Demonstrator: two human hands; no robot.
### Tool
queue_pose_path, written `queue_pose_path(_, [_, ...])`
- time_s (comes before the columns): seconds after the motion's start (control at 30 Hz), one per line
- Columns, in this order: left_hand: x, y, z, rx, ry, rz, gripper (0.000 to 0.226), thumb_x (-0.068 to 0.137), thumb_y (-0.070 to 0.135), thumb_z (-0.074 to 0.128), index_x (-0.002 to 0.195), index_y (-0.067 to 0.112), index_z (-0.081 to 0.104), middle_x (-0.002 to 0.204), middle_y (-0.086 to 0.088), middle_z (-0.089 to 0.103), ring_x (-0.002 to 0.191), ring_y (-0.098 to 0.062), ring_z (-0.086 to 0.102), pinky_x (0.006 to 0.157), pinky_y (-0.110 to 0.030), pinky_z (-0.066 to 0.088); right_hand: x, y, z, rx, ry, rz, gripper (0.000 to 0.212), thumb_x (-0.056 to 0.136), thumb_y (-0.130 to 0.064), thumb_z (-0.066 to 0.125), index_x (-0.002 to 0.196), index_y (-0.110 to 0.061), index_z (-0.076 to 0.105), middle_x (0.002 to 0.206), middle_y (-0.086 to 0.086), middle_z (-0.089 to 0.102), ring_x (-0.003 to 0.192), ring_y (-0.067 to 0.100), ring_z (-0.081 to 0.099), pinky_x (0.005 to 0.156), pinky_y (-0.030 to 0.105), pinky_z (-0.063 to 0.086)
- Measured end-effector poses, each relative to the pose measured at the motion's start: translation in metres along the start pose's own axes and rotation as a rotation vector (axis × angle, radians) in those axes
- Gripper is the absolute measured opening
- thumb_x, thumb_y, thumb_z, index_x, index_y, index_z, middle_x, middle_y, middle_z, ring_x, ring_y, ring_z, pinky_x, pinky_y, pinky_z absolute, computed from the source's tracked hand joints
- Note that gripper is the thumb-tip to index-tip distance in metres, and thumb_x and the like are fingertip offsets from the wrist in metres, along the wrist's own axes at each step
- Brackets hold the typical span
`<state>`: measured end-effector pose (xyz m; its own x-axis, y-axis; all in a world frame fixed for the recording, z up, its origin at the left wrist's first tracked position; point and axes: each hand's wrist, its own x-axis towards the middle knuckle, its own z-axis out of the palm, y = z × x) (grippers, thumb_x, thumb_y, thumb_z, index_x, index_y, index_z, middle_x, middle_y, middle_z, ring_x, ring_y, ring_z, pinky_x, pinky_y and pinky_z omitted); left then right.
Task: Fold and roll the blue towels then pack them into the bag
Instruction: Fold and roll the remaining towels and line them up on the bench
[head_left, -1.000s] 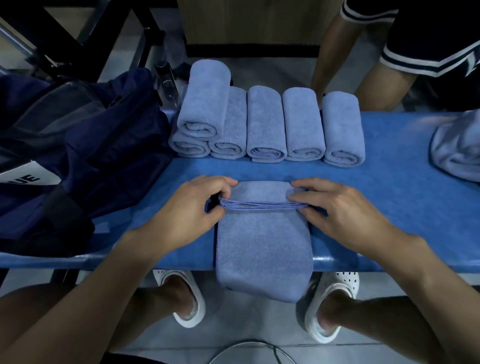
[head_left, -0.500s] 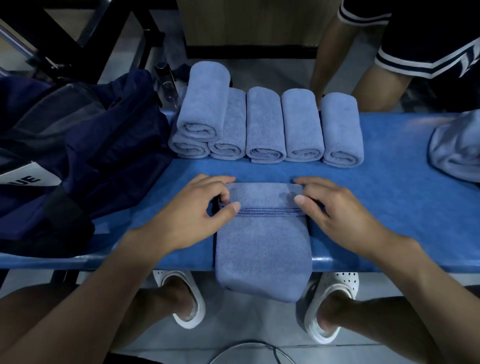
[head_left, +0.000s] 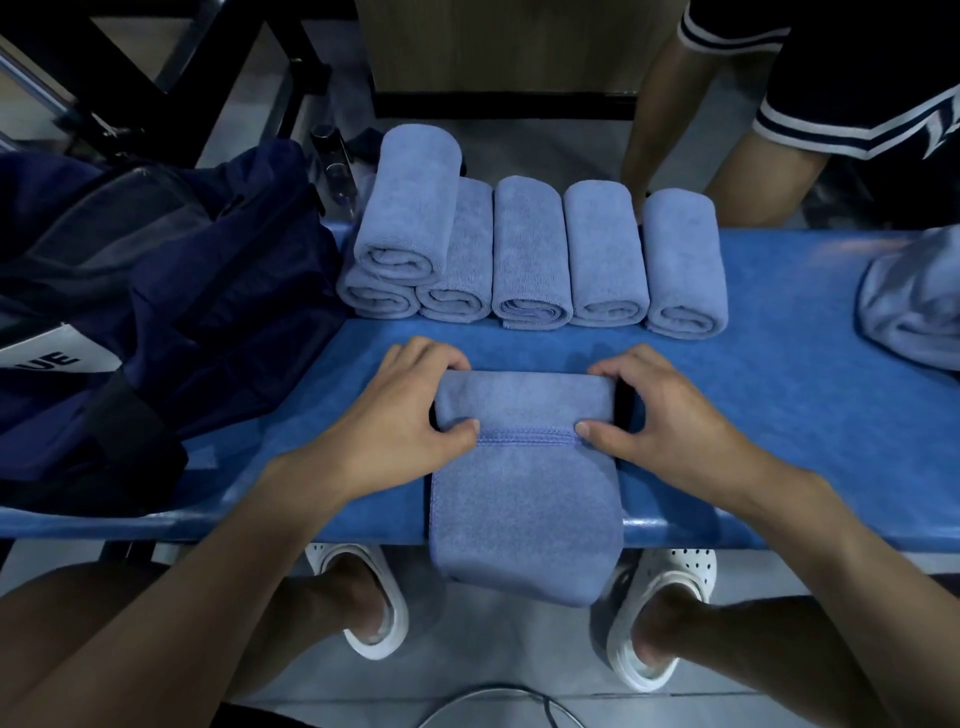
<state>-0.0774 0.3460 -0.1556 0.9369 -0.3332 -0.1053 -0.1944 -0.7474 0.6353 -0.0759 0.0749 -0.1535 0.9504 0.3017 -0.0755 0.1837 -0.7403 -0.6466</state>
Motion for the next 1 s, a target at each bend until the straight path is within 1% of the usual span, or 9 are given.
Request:
queue_pose_path(0.07, [0.001, 0.002, -0.002, -0.055, -0.029, -0.044, 0.037, 0.077, 0.037, 0.07, 0.105, 0.037, 0.045, 0.104, 0.015, 0.048, 0.102, -0.011, 0.047, 0.091, -0.034, 0.046, 0.0, -0.001, 0.001, 0.003, -0.004, 0.009, 0.039, 0.075, -0.036, 0.08, 0.101, -0.028, 0.051, 0.095, -0.012, 0.052, 0.089, 0.009, 0.051, 0.083, 0.033, 0.043])
queue_pose_path(0.17, [0.002, 0.004, -0.005, -0.124, -0.07, -0.111, 0.046, 0.067, 0.049, 0.066, 0.105, 0.044, 0.04, 0.099, 0.005, 0.055, 0.09, -0.019, 0.056, 0.081, -0.042, 0.051, 0.0, -0.001, -0.001, 0.066, -0.034, 0.072, 0.044, 0.073, -0.038, 0.08, 0.095, -0.031, 0.043, 0.086, -0.011, 0.056, 0.084, 0.015, 0.052, 0.073, 0.029, 0.039])
queue_pose_path(0.3, [0.005, 0.005, -0.007, -0.25, -0.012, -0.083, 0.048, 0.081, 0.023, 0.076, 0.112, 0.04, 0.044, 0.094, 0.009, 0.059, 0.081, -0.01, 0.059, 0.073, -0.028, 0.049, 0.003, -0.004, 0.001, 0.145, 0.001, 0.105, 0.047, 0.076, -0.031, 0.08, 0.109, -0.038, 0.046, 0.106, -0.011, 0.059, 0.1, 0.013, 0.055, 0.085, 0.022, 0.044])
queue_pose_path(0.43, [0.007, 0.005, -0.004, -0.218, 0.2, -0.024, 0.042, 0.085, 0.019, 0.075, 0.116, 0.037, 0.053, 0.11, 0.02, 0.055, 0.105, 0.0, 0.05, 0.089, -0.013, 0.037, 0.01, -0.01, 0.002, -0.018, 0.224, -0.044, 0.033, 0.079, -0.018, 0.077, 0.095, -0.03, 0.05, 0.092, -0.02, 0.048, 0.09, 0.008, 0.045, 0.083, 0.031, 0.04])
queue_pose_path(0.53, [0.005, 0.006, -0.004, -0.052, 0.225, 0.117, 0.03, 0.085, 0.011, 0.071, 0.106, 0.028, 0.058, 0.099, 0.021, 0.052, 0.1, -0.008, 0.048, 0.087, -0.021, 0.037, 0.008, -0.013, 0.001, -0.082, 0.241, -0.129, 0.034, 0.079, -0.012, 0.076, 0.093, -0.025, 0.047, 0.092, -0.015, 0.048, 0.09, 0.007, 0.041, 0.084, 0.034, 0.039])
queue_pose_path(0.63, [0.001, 0.007, -0.008, -0.007, 0.204, 0.158, 0.027, 0.083, 0.008, 0.071, 0.098, 0.026, 0.057, 0.094, 0.018, 0.052, 0.095, -0.011, 0.048, 0.083, -0.027, 0.04, 0.0, -0.012, -0.002, -0.112, 0.191, -0.206, 0.033, 0.077, -0.018, 0.075, 0.093, -0.023, 0.047, 0.097, -0.006, 0.054, 0.093, 0.015, 0.047, 0.086, 0.043, 0.041])
queue_pose_path(0.8, [-0.01, 0.002, -0.01, -0.005, 0.09, 0.192, 0.032, 0.077, 0.046, 0.07, 0.102, 0.032, 0.055, 0.106, 0.019, 0.054, 0.106, -0.007, 0.05, 0.093, -0.032, 0.043, -0.013, -0.012, -0.006, -0.049, 0.095, -0.201, 0.036, 0.076, -0.055, 0.066, 0.094, -0.032, 0.045, 0.105, -0.01, 0.054, 0.102, 0.018, 0.051, 0.09, 0.044, 0.041])
queue_pose_path(0.87, [-0.011, 0.0, -0.008, -0.027, 0.075, 0.21, 0.03, 0.08, 0.055, 0.064, 0.099, 0.033, 0.056, 0.11, 0.018, 0.056, 0.111, -0.009, 0.052, 0.096, -0.034, 0.043, -0.018, -0.012, -0.004, -0.021, 0.085, -0.227, 0.029, 0.083, -0.055, 0.059, 0.09, -0.03, 0.048, 0.106, -0.012, 0.053, 0.106, 0.017, 0.052, 0.09, 0.045, 0.042])
queue_pose_path(1.0, [-0.012, -0.001, -0.004, -0.067, 0.052, 0.19, 0.021, 0.088, 0.054, 0.057, 0.09, 0.034, 0.055, 0.11, 0.018, 0.059, 0.115, -0.01, 0.053, 0.098, -0.04, 0.044, -0.022, -0.01, -0.003, 0.018, 0.049, -0.203, 0.024, 0.09, -0.049, 0.052, 0.079, -0.028, 0.051, 0.108, -0.015, 0.052, 0.111, 0.011, 0.051, 0.094, 0.047, 0.042])
